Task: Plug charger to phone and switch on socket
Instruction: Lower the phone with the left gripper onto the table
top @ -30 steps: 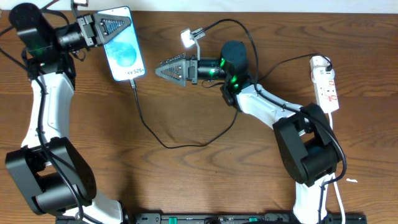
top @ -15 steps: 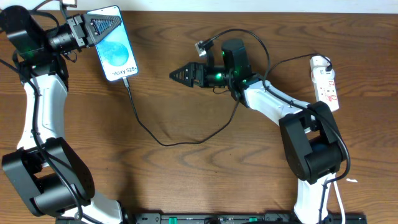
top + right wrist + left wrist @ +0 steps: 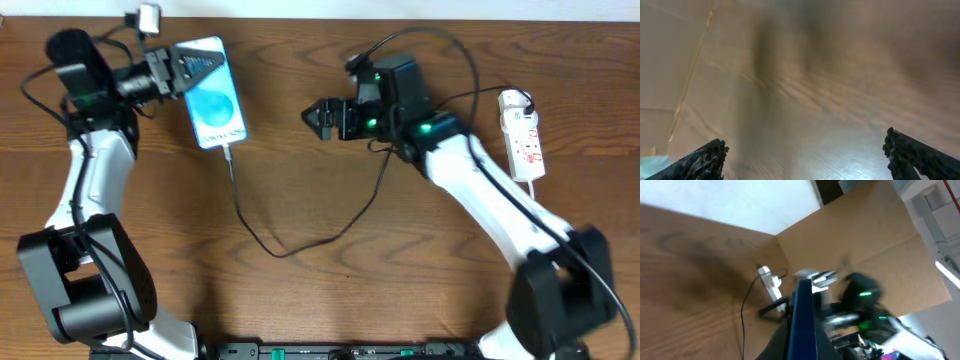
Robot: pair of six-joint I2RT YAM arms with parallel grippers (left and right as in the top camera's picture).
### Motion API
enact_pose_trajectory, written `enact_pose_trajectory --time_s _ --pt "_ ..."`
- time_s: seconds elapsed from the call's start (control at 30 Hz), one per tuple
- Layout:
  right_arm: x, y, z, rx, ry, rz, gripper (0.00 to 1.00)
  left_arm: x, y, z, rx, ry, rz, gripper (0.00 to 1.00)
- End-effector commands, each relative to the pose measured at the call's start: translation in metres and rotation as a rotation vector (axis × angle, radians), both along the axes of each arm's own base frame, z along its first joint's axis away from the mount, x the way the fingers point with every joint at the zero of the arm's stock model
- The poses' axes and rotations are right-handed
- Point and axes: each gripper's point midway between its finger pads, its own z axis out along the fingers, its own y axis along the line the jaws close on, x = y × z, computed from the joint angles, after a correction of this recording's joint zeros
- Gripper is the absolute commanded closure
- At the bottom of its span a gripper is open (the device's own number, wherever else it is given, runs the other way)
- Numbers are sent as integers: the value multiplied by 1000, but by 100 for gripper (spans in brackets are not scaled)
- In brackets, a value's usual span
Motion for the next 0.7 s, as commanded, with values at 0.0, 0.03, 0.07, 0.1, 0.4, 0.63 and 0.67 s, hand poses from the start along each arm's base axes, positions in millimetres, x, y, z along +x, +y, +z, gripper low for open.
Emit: enact_pose_trajectory --time_s 0.0,0.03,0.07,0.1,0.4,0.63,0.67 --pt "6 -19 35 -65 -127 -58 1 -5 -9 -5 20 -41 -1 92" --pt "4 -22 39 -72 -129 -66 1 -7 -12 -10 21 -38 -6 93" --pt "1 -25 43 -78 -134 -69 1 -8 -14 -15 23 -39 -10 93" --pt "-2 -26 46 -80 -135 -67 1 -10 -16 -20 25 -39 -15 92" --pt "-13 -29 45 -96 -105 -57 1 -29 -21 -68 37 -16 -21 93" --pt "-15 -26 45 -97 -104 -50 1 -38 -22 -96 46 26 5 93" --pt "-16 -26 45 -97 -103 -49 1 -39 -22 -102 49 40 18 93"
